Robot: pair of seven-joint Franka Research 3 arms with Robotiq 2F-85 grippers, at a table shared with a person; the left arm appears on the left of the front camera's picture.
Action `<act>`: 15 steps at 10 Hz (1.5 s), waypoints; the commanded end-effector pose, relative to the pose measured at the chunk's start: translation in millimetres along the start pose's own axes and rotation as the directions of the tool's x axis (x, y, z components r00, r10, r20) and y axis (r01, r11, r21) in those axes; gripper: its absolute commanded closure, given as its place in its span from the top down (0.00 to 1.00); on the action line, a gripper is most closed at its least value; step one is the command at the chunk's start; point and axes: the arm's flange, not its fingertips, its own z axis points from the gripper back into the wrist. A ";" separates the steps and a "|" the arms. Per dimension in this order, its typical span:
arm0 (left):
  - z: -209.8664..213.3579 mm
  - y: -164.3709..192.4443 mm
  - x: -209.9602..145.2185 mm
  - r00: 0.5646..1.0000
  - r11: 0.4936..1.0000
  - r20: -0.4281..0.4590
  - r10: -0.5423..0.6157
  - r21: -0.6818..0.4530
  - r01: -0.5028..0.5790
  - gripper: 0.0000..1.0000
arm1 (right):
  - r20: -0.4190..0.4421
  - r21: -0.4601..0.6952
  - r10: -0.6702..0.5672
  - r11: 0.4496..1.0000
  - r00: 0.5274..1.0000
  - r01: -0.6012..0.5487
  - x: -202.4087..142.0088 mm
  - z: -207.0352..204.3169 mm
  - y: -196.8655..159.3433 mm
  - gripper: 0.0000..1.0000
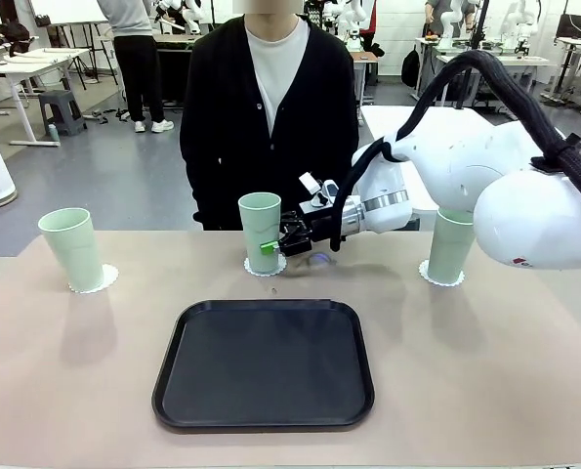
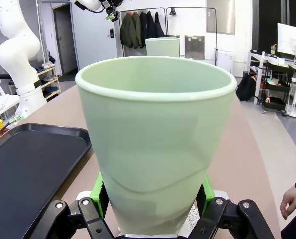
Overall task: Place coasters on the table and set cups on them.
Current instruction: Take one Reusable plastic cup from the Flat Tray and place it on a coaster set by the human.
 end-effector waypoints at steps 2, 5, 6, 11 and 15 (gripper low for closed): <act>2.3 -1.9 -1.2 1.000 1.000 -0.001 -0.003 -0.006 0.003 1.00 | -0.038 0.021 -0.009 1.000 0.999 0.010 4.2 4.0 -7.8 0.83; 2.3 -1.9 -1.2 1.000 1.000 -0.001 -0.003 -0.006 0.003 1.00 | -0.034 0.038 0.000 0.999 0.999 0.001 2.9 6.3 -9.1 0.83; 2.3 -1.9 -1.2 1.000 1.000 -0.001 -0.003 -0.006 0.003 1.00 | -0.030 0.044 0.003 0.999 1.000 -0.001 3.0 5.9 -8.7 0.83; 2.3 -1.9 -1.2 1.000 1.000 -0.001 -0.003 -0.006 0.003 1.00 | -0.007 0.043 0.021 0.999 1.000 -0.021 3.2 3.7 -10.7 0.83; 2.3 -1.9 -1.2 1.000 1.000 -0.001 -0.003 -0.006 0.003 1.00 | -0.005 0.049 0.025 0.999 1.000 -0.025 1.6 4.1 -11.8 0.83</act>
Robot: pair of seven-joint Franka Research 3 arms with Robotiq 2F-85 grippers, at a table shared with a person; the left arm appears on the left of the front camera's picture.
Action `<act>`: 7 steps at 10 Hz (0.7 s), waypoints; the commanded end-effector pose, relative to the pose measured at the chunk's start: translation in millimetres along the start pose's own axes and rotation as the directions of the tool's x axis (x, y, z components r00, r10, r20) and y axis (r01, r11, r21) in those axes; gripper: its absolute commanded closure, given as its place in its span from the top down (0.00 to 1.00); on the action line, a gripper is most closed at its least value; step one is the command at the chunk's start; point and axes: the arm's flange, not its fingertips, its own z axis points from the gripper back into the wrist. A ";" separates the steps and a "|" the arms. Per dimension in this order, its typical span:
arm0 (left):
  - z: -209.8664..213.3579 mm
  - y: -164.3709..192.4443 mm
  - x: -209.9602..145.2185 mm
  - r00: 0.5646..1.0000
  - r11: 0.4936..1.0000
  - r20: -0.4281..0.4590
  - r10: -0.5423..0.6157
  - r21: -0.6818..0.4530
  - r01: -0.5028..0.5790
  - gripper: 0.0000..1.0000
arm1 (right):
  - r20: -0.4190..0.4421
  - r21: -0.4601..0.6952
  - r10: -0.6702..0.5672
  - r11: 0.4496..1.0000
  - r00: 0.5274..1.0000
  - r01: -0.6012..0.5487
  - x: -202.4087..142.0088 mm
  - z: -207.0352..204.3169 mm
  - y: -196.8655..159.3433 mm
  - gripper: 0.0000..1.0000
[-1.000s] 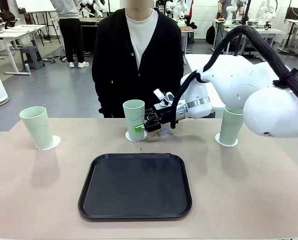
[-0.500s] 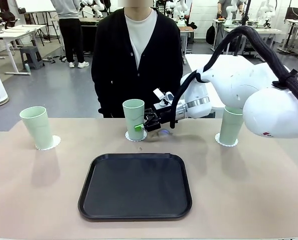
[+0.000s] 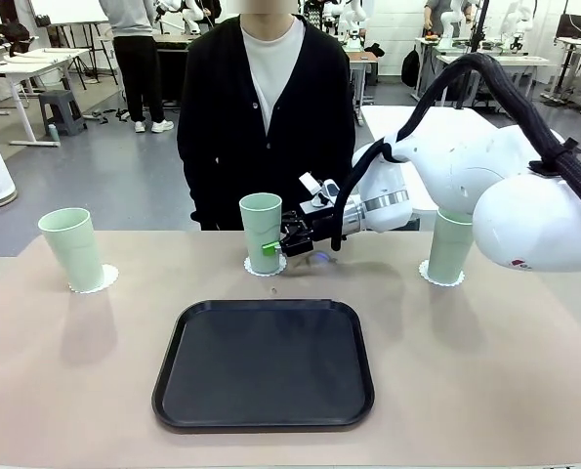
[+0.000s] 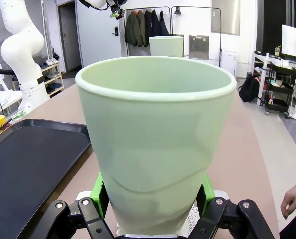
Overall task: Place coasters on the table and set cups on them.
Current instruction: Take one Reusable plastic cup from the Flat Tray and place it on a coaster set by the human.
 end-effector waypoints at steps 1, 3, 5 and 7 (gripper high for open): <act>2.3 -1.9 -1.2 1.000 1.000 -0.001 -0.003 -0.006 0.003 1.00 | -0.001 0.028 0.007 1.000 1.000 -0.007 2.4 2.8 -6.9 0.83; 2.3 -1.9 -1.2 1.000 1.000 -0.001 -0.003 -0.006 0.003 1.00 | -0.006 0.028 0.004 1.000 1.000 -0.003 1.8 3.8 -7.4 0.83; 2.3 -1.9 -1.2 1.000 1.000 -0.001 -0.003 -0.006 0.003 1.00 | -0.005 0.036 -0.002 0.999 1.000 0.002 2.1 3.1 -6.8 1.00; 2.3 -1.9 -1.2 1.000 1.000 -0.001 -0.003 -0.006 0.003 1.00 | -0.013 0.041 -0.009 0.999 1.000 0.009 2.2 3.2 -6.4 1.00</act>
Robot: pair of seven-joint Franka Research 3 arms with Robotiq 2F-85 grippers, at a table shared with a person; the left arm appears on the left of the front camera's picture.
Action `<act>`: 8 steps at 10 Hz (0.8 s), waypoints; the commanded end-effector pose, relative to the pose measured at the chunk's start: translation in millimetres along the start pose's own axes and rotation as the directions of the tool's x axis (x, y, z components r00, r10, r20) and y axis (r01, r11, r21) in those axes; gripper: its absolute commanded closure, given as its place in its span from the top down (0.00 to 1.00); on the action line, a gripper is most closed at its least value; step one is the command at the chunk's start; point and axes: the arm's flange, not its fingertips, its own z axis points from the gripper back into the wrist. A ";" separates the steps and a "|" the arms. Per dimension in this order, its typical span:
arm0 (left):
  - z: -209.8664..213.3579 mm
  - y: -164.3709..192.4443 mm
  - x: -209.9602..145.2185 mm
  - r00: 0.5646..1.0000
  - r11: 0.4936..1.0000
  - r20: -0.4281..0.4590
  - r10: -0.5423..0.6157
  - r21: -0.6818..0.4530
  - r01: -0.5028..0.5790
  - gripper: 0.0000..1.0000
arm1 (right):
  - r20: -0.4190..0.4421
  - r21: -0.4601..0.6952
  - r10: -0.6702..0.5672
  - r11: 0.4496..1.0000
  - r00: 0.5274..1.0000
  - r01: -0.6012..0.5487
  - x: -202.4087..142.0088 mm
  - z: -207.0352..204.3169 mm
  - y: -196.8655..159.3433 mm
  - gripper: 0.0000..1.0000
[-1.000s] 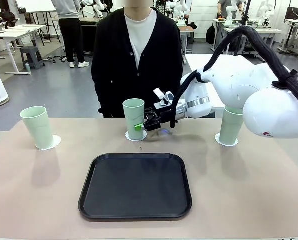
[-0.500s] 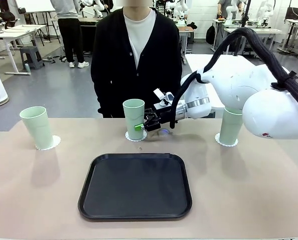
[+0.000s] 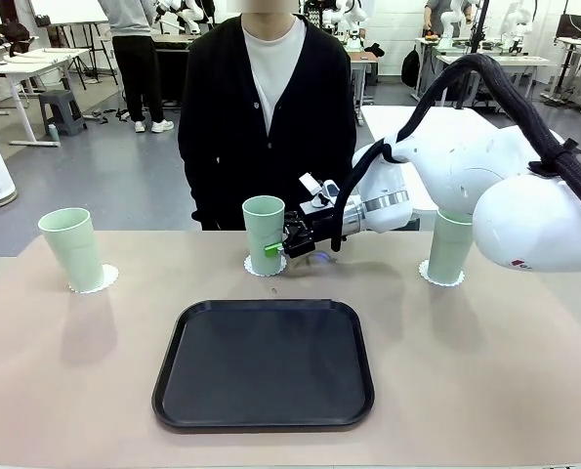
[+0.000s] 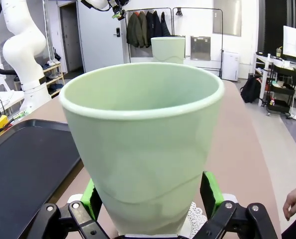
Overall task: Place coasters on the table and set cups on them.
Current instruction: Take one Reusable plastic cup from the Flat Tray and place it on a coaster set by the human.
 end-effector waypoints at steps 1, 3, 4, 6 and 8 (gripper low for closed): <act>2.3 -1.9 -1.2 1.000 1.000 -0.001 -0.003 -0.006 0.003 1.00 | -0.021 0.038 -0.009 0.999 1.000 0.010 3.1 3.6 -6.7 1.00; 2.3 -1.9 -1.2 1.000 1.000 -0.001 -0.003 -0.006 0.003 1.00 | -0.025 0.042 -0.013 0.999 1.000 0.014 3.0 3.8 -7.1 1.00; 2.3 -1.9 -1.2 1.000 1.000 -0.001 -0.003 -0.006 0.003 1.00 | -0.034 0.046 -0.017 0.999 0.999 0.018 2.8 4.2 -6.9 1.00; 2.3 -1.9 -1.2 1.000 1.000 -0.001 -0.003 -0.006 0.003 1.00 | -0.060 0.060 -0.035 0.997 0.998 0.038 4.1 5.6 -6.5 1.00; 2.3 -1.9 -1.2 1.000 1.000 -0.001 -0.003 -0.006 0.003 1.00 | -0.099 0.070 -0.065 0.995 0.993 0.072 5.3 6.6 -5.8 1.00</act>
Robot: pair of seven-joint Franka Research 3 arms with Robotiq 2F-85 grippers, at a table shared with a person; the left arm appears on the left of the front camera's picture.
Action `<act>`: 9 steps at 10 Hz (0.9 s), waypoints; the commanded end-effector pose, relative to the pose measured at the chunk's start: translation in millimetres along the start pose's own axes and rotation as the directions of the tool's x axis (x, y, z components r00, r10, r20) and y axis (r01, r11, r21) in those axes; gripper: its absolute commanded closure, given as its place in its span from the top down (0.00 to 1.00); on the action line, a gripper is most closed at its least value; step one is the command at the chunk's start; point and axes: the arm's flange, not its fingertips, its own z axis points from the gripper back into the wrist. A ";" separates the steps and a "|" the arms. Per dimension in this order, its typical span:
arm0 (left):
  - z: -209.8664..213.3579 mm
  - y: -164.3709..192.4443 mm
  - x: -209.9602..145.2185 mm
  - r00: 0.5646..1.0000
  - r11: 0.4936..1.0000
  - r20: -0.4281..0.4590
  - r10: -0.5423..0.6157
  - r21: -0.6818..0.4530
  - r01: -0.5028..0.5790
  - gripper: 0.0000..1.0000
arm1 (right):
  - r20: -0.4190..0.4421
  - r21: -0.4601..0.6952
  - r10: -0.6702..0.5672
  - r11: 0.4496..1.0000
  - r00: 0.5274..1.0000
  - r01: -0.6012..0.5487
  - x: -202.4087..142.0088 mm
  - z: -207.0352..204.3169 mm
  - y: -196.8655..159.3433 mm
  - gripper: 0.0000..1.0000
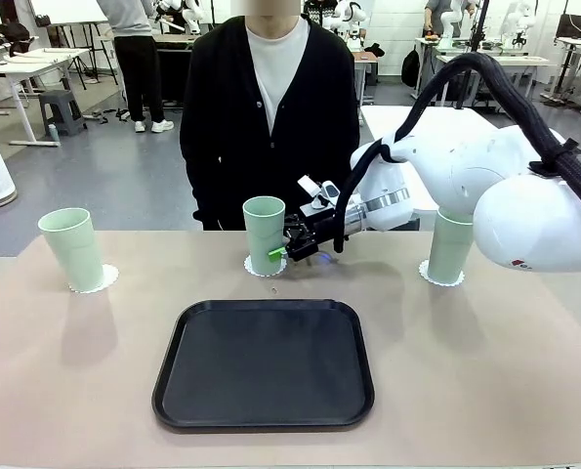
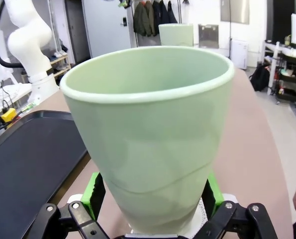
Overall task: Place coasters on the table and set cups on them.
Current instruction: Take one Reusable plastic cup from the Flat Tray and place it on a coaster set by the human.
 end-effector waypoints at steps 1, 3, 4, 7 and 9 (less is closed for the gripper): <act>2.3 -1.9 -1.2 1.000 1.000 -0.001 -0.003 -0.006 0.003 1.00 | -0.061 0.035 -0.072 0.997 0.996 0.074 6.5 6.3 -7.0 1.00; 2.3 -1.9 -1.2 1.000 1.000 -0.001 -0.003 -0.006 0.003 1.00 | -0.086 0.042 -0.079 0.996 0.993 0.083 8.5 7.8 -5.6 1.00; 2.3 -1.9 -1.2 1.000 1.000 -0.001 -0.003 -0.006 0.003 1.00 | -0.112 0.046 -0.084 0.995 0.990 0.090 11.5 10.1 -3.5 1.00; 2.3 -1.9 -1.2 1.000 1.000 -0.001 -0.003 -0.006 0.003 1.00 | -0.235 0.016 -0.075 0.997 0.969 0.081 25.0 23.4 5.0 1.00; 2.3 -1.9 -1.2 1.000 1.000 -0.001 -0.003 -0.006 0.003 1.00 | -0.297 -0.023 -0.057 0.998 0.953 0.052 33.4 34.0 9.1 1.00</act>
